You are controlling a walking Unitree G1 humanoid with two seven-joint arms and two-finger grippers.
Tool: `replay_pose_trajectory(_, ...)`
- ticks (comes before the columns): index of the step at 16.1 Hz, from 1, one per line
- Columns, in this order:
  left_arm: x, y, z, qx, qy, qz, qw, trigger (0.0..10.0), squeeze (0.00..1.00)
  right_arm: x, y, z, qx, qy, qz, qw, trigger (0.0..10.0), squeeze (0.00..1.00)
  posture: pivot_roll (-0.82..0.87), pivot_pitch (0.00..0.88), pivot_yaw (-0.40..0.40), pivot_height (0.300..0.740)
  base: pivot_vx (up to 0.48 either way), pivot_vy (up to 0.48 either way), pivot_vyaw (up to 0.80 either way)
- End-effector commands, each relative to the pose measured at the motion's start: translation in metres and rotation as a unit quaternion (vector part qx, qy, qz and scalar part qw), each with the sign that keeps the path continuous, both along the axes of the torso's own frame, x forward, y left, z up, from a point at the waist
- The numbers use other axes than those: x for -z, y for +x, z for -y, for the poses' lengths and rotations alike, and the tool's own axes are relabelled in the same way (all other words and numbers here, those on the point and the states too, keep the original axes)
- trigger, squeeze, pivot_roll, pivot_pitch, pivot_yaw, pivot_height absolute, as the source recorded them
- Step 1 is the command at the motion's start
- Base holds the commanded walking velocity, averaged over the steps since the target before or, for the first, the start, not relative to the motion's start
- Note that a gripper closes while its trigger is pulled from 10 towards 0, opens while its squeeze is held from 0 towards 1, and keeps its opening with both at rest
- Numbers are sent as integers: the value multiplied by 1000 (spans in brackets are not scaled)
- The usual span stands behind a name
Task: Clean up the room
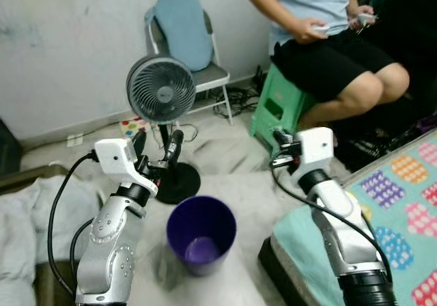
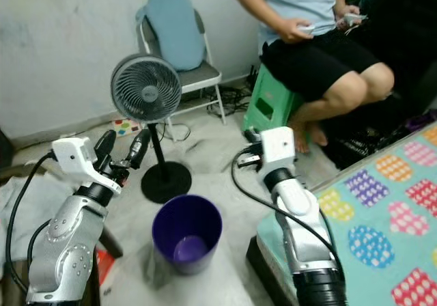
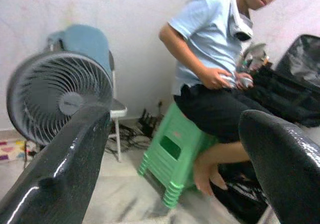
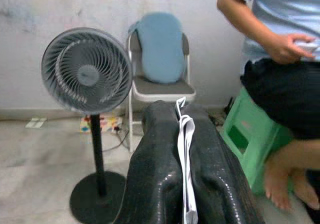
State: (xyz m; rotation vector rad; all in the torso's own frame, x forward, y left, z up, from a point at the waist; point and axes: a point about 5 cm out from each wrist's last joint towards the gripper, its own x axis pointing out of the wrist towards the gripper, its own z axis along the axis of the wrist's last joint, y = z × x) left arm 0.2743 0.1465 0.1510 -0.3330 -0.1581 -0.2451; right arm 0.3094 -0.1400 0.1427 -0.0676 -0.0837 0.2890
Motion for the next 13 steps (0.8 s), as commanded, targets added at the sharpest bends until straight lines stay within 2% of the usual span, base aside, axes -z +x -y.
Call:
replay_pose_trajectory(1, 1, 0, -10, -20, 12, -6, 1000, 10000, 0, -6, 1, -11, -17, 4, 10, 1000, 10000, 0, -72, 0, 4, 740, 0, 0, 0)
replay_pose_trajectory(7, 1, 1, -11, -27, 11, -10, 1000, 10000, 0, -6, 1, -12, -18, 1, 10, 1000, 10000, 0, -70, 0, 5, 740, 0, 0, 0)
replay_pose_trajectory(11, -1, 1, -10, -17, 10, -2, 1000, 10000, 0, -5, 1, -13, -16, 2, 10, 1000, 10000, 0, -69, 0, 7, 740, 0, 0, 677)
replay_pose_trajectory(13, -2, 0, -9, -13, 8, 2, 1000, 10000, 0, -5, 2, -12, -14, 4, 9, 1000, 10000, 0, -69, 0, 8, 740, 141, 0, 0)
